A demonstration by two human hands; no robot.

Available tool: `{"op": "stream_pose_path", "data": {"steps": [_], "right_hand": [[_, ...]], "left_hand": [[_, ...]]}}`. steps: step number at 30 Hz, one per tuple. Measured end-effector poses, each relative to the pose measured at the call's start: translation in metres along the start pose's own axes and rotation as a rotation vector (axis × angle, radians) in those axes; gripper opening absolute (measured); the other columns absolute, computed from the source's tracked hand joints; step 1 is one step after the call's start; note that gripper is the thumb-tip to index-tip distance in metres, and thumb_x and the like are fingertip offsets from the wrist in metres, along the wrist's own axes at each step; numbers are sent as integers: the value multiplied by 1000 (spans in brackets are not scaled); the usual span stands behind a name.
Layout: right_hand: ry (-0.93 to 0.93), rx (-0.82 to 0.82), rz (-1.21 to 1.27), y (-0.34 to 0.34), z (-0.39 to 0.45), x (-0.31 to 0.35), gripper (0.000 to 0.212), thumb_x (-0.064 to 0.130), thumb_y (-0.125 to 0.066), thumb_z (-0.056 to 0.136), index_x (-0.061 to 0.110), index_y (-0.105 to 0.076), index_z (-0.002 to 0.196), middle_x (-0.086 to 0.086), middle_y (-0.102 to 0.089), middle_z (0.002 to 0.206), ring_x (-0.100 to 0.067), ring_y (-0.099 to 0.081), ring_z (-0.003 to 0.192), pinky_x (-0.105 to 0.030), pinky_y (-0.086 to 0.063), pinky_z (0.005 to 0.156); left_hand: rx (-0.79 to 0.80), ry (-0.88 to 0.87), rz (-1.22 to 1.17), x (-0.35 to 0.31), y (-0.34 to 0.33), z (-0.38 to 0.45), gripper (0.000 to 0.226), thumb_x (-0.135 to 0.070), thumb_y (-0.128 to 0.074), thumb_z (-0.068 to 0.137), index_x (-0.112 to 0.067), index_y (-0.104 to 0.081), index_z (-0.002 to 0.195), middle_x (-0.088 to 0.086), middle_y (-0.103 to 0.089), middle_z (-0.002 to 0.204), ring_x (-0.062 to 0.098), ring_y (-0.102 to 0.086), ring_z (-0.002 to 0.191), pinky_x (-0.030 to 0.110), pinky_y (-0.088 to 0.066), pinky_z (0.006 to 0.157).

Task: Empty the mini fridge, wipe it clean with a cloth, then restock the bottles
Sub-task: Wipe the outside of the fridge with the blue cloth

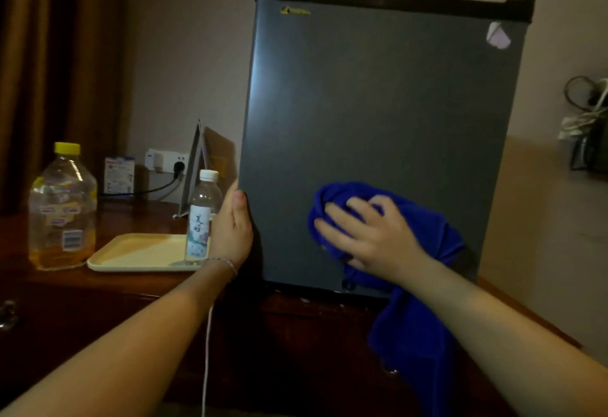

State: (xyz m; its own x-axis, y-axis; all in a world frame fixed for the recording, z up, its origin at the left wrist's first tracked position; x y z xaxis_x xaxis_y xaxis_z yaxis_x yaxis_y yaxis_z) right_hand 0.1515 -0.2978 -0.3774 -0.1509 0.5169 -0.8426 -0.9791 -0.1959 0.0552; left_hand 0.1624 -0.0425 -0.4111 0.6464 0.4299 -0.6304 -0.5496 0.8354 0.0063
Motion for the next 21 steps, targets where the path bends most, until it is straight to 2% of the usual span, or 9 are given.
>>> {"op": "stream_pose_path", "data": {"steps": [2,4,6,10,15,16,18,21], "right_hand": [[-84,9,-59,5,-10,-28,58,34,-68,74,24,-61,131,-5,-61,132,-31,-48,111,-43,-40,81],[-219,-36,-110,13,-18,-61,47,45,-70,84,26,-66,127,-5,-64,129,-31,-48,110,-44,-40,81],[-316,-61,-161,19,-23,-91,42,50,-60,93,25,-66,127,-6,-64,128,-33,-50,110,-44,-40,81],[-472,-52,-233,24,-28,-123,41,50,-53,98,25,-62,129,-8,-61,131,-36,-52,109,-45,-39,79],[-701,-116,-246,20,-42,-102,37,46,-54,99,23,-63,127,-7,-62,127,-34,-50,109,-45,-47,77],[-720,-125,-247,20,-48,-95,36,44,-56,98,22,-64,126,-8,-63,126,-34,-50,109,-45,-48,77],[-716,-129,-250,20,-60,-77,35,42,-59,97,20,-65,124,-9,-64,124,-35,-51,108,-45,-49,76],[-700,-97,-223,21,-80,-47,35,40,-62,95,19,-65,123,-12,-64,122,-36,-51,106,-46,-50,74]], "left_hand": [[-6,-19,20,-2,-3,-2,44,-33,-21,108,-19,-46,142,-9,-54,124,-8,-47,110,2,-36,93],[-14,-25,24,-4,-5,-3,43,-31,-22,108,-18,-46,142,-9,-53,125,-14,-43,109,-8,-29,84],[-11,-11,6,-4,-5,-4,43,-30,-22,108,-18,-46,142,-11,-52,123,-14,-42,108,-9,-29,82],[-17,-4,9,-5,-5,-5,42,-31,-22,108,-21,-46,141,-12,-52,123,-14,-44,108,-7,-30,83],[-4,6,-14,-2,-5,-6,44,-35,-21,108,-21,-46,141,-10,-56,123,0,-49,115,12,-37,93],[-5,9,-15,-2,-5,-6,44,-35,-21,108,-21,-46,141,-10,-56,122,0,-50,114,12,-37,92],[-12,12,-11,-2,-5,-7,43,-35,-21,108,-24,-45,142,-12,-54,122,-6,-48,111,4,-33,88],[3,20,-22,-3,-5,-7,43,-36,-21,108,-24,-44,143,-13,-53,122,-24,-47,99,-5,-31,82]]}}
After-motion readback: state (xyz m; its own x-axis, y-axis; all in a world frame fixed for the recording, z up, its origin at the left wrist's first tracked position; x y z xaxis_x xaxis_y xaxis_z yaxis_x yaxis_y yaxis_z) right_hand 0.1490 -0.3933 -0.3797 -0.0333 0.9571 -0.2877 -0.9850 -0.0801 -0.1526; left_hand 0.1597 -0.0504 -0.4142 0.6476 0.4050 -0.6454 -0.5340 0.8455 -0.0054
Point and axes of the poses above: each hand's wrist, its own z-axis towards the middle knuckle, its own y-axis out of the back of the hand, x = y × z, the point moved 2 cm from there along z, towards the middle knuckle
